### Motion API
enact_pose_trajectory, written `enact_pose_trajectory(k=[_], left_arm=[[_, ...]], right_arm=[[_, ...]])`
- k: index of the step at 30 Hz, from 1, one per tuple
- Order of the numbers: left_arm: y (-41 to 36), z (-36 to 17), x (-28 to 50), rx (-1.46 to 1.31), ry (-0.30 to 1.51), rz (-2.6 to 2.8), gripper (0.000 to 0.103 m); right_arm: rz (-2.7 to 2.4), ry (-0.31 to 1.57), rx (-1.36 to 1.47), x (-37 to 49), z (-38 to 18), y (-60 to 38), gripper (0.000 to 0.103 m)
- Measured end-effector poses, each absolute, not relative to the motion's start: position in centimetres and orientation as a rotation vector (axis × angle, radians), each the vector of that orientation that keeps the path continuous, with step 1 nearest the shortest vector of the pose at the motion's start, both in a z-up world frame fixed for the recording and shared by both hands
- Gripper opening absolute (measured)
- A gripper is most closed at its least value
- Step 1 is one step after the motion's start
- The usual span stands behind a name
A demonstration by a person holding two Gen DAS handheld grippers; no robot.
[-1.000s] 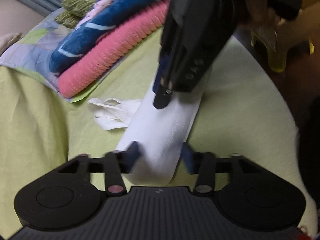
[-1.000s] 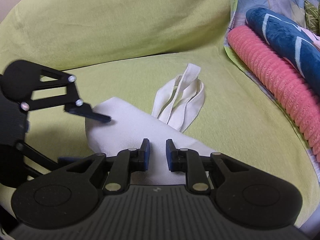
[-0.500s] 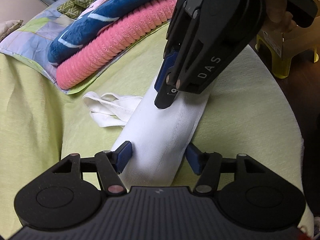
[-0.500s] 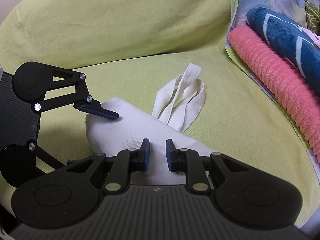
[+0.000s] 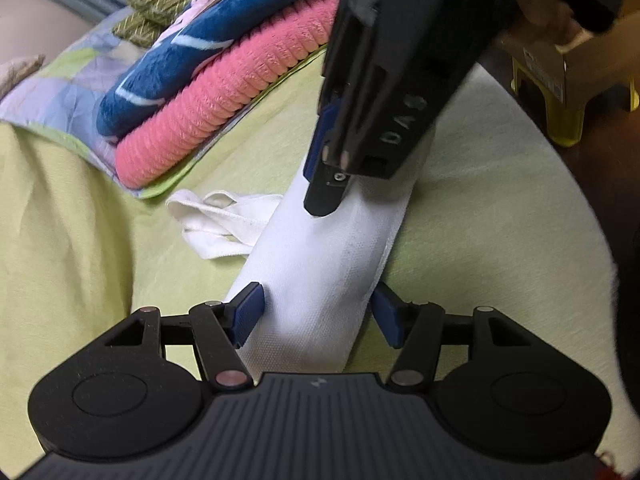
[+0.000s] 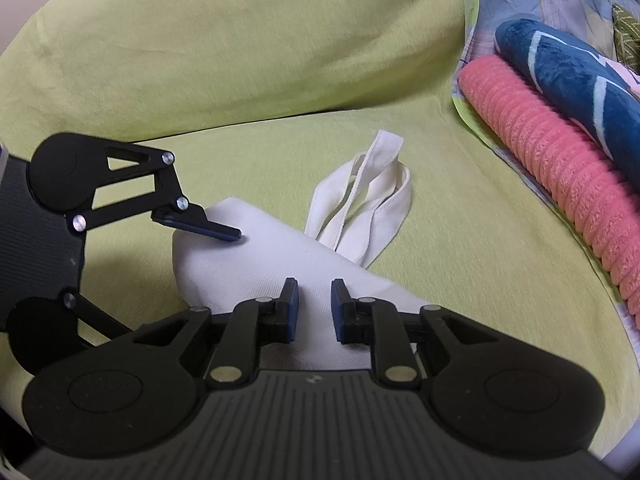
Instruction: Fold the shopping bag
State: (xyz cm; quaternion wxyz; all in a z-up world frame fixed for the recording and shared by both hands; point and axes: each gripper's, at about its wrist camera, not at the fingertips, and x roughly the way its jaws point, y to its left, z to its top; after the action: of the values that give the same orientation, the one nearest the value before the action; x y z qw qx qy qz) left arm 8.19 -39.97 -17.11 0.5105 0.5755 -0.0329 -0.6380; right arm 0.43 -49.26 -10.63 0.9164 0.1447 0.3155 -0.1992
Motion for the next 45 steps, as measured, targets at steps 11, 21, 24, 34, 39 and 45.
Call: enact_pose_trajectory(k=[11, 21, 24, 34, 39, 45], left_arm=[[-40.6, -16.9, 8.4, 1.434, -0.082, -1.567, 0.061], [-40.3, -17.1, 8.4, 1.423, -0.086, -1.575, 0.061], [-40.2, -17.0, 8.5, 1.419, -0.084, -1.582, 0.061], [-40.8, -16.5, 10.0, 1.369, -0.040, -1.646, 0.062], [-41.4, -16.0, 10.6, 1.358, -0.004, -1.668, 0.062], [-40.7, -15.3, 10.6, 1.380, 0.027, -1.687, 0.061]], right_arm=[[-0.369, 0.597, 0.016, -1.7, -9.4, -47.5, 0.059], [-0.244, 0.655, -0.665, -3.7, -13.2, -42.5, 0.065], [-0.245, 0.670, -0.794, -2.4, -15.1, -41.9, 0.062], [-0.244, 0.671, -0.768, 0.5, -16.0, -44.0, 0.059], [-0.210, 0.720, -0.661, 1.3, -14.6, -45.0, 0.054], [-0.165, 0.775, -0.520, 0.6, -13.1, -44.5, 0.050]])
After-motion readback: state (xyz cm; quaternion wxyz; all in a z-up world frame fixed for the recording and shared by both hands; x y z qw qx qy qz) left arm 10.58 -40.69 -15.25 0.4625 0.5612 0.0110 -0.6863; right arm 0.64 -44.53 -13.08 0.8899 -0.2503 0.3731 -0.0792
